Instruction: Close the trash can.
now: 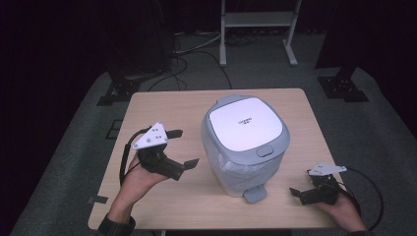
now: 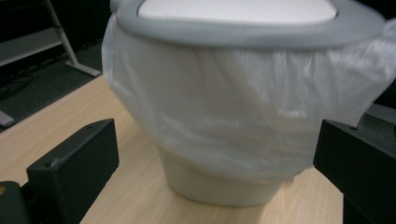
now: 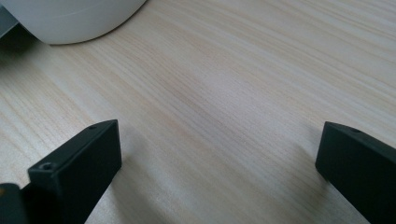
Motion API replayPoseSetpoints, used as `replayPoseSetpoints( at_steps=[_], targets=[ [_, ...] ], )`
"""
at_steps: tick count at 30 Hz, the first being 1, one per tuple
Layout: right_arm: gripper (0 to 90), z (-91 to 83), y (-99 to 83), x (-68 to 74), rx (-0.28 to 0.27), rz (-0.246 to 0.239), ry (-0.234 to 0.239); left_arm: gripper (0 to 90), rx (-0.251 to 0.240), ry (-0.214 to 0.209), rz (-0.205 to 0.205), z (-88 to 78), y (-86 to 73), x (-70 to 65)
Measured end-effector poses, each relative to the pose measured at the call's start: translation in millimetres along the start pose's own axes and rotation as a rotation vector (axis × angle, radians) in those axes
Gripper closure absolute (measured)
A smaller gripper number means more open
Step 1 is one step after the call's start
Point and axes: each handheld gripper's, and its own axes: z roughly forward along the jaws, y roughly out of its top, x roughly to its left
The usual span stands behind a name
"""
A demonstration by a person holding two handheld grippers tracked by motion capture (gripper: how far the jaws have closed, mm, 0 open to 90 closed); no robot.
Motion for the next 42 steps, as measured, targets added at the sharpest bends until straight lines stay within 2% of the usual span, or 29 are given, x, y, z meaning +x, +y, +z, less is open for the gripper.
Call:
replayPoseSetpoints(
  at_steps=[4, 5, 6, 7, 8, 9, 10, 11, 12, 14, 15, 16, 17, 18, 20, 24, 25, 26, 27, 28, 30, 31, 37, 38, 42],
  targets=[
    [0.0, 0.0, 0.0, 0.0, 0.0, 0.0, 0.0, 0.0, 0.008, 0.029, -0.001, 0.0, -19.9, -1.9],
    [0.0, 0.0, 0.0, 0.0, 0.0, 0.0, 0.0, 0.0, 0.012, 0.042, -0.003, 0.3, -29.4, -2.0],
    [0.0, 0.0, 0.0, 0.0, 0.0, 0.0, 0.0, 0.0, 0.012, 0.042, -0.003, 0.3, -29.4, -2.0],
    [0.0, 0.0, 0.0, 0.0, 0.0, 0.0, 0.0, 0.0, 0.018, 0.048, -0.016, 0.9, -38.6, -0.4],
    [0.0, 0.0, 0.0, 0.0, 0.0, 0.0, 0.0, 0.0, 0.018, 0.048, -0.016, 0.9, -38.6, -0.4],
    [0.0, 0.0, 0.0, 0.0, 0.0, 0.0, 0.0, 0.0, 0.026, 0.063, -0.029, 1.3, -48.1, 1.1],
    [0.0, 0.0, 0.0, 0.0, 0.0, 0.0, 0.0, 0.0, 0.026, 0.063, -0.029, 1.3, -48.1, 1.1],
    [0.0, 0.0, 0.0, 0.0, 0.0, 0.0, 0.0, 0.0, 0.031, 0.071, -0.043, 1.4, -58.1, 3.2],
    [0.0, 0.0, 0.0, 0.0, 0.0, 0.0, 0.0, 0.0, 0.031, 0.071, -0.043, 1.4, -58.1, 3.2],
    [0.0, -0.1, 0.0, 0.0, 0.0, 0.0, 0.0, 0.0, 0.044, 0.095, -0.038, 2.0, -68.1, 4.8],
    [0.0, -0.1, 0.0, 0.0, 0.0, 0.0, 0.0, 0.0, 0.064, 0.106, -0.047, 2.8, -78.3, 6.5],
    [0.0, -0.1, 0.0, 0.0, 0.0, 0.0, 0.0, 0.0, 0.064, 0.106, -0.047, 2.8, -78.3, 6.5],
    [0.0, -0.1, 0.0, 0.0, 0.001, 0.0, 0.0, 0.0, 0.084, 0.11, -0.061, 4.0, -88.5, 7.8],
    [0.0, -0.1, 0.0, 0.0, 0.001, 0.0, 0.0, 0.0, 0.084, 0.11, -0.061, 4.0, -88.5, 7.8],
    [0.0, -0.1, 0.0, 0.0, 0.0, 0.0, 0.0, 0.0, 0.116, 0.121, -0.076, 6.1, -103.0, 8.8],
    [0.0, -0.1, 0.0, 0.0, 0.0, 0.0, 0.0, 0.0, 0.14, 0.13, -0.095, 6.7, -116.4, 10.8],
    [0.0, -0.1, 0.0, 0.0, 0.0, 0.0, 0.0, 0.0, 0.164, 0.144, -0.099, 6.5, -124.6, 11.8],
    [0.0, -0.1, 0.0, 0.0, 0.0, 0.0, 0.0, 0.0, 0.164, 0.144, -0.099, 6.5, -124.6, 11.8],
    [0.0, -0.1, 0.0, 0.0, 0.001, 0.0, 0.0, 0.0, 0.192, 0.154, -0.093, 7.1, -133.0, 12.5],
    [0.0, -0.1, 0.0, 0.0, 0.001, 0.0, 0.0, 0.0, 0.192, 0.154, -0.093, 7.1, -133.0, 12.5],
    [0.0, -0.1, 0.0, 0.0, 0.001, 0.0, 0.0, 0.0, 0.223, 0.157, -0.094, 8.6, -141.1, 13.1],
    [0.0, -0.1, 0.0, 0.0, 0.0, 0.0, 0.0, 0.0, 0.259, 0.162, -0.088, 10.5, -148.2, 14.1],
    [0.0, -0.1, 0.0, 0.0, 0.001, 0.0, 0.0, 0.0, 0.313, 0.168, -0.109, 14.4, -162.5, 18.2],
    [0.0, -0.1, 0.0, 0.0, 0.001, 0.0, 0.0, 0.0, 0.336, 0.166, -0.116, 15.5, -166.7, 20.1],
    [0.0, -0.1, 0.0, 0.0, 0.0, 0.0, 0.0, 0.0, 0.354, 0.159, -0.125, 17.1, -171.8, 22.0]
  ],
)
